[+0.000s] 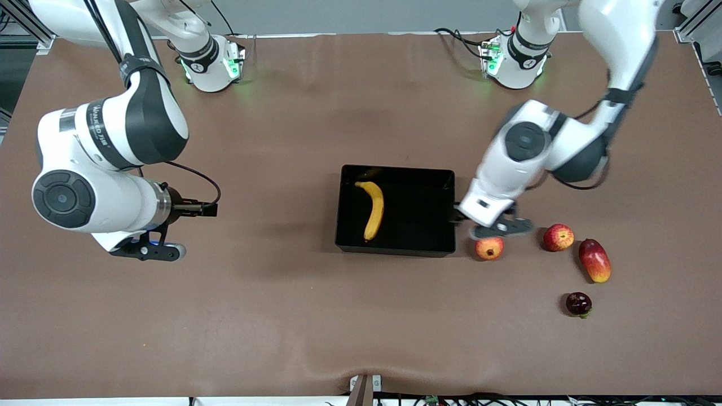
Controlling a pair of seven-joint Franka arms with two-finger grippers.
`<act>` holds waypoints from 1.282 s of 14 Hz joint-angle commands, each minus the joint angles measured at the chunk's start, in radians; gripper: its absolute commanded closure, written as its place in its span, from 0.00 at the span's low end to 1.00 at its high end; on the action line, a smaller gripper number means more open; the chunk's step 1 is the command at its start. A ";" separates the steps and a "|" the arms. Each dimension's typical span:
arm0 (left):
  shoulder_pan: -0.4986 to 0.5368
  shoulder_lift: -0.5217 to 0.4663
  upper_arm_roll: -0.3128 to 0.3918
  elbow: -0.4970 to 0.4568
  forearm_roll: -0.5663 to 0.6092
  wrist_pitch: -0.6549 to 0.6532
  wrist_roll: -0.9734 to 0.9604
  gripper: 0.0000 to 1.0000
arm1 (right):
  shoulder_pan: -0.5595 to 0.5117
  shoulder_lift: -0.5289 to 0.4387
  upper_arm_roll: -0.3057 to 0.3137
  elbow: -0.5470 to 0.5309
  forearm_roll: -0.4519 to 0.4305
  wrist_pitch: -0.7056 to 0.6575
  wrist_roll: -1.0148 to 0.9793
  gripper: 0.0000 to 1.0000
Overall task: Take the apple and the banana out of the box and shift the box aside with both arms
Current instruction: 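Reach the left gripper into the box and grasp the yellow banana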
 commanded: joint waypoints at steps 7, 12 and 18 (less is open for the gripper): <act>-0.365 0.277 0.116 0.297 0.018 -0.023 -0.214 0.00 | 0.047 0.007 -0.006 -0.032 0.003 -0.010 0.015 0.00; -0.577 0.370 0.288 0.368 0.010 -0.017 -0.278 0.00 | 0.062 0.011 -0.006 -0.032 0.003 0.019 0.015 0.00; -0.651 0.443 0.357 0.385 0.017 0.046 -0.311 0.00 | 0.064 0.019 -0.008 -0.032 0.004 0.041 0.017 0.00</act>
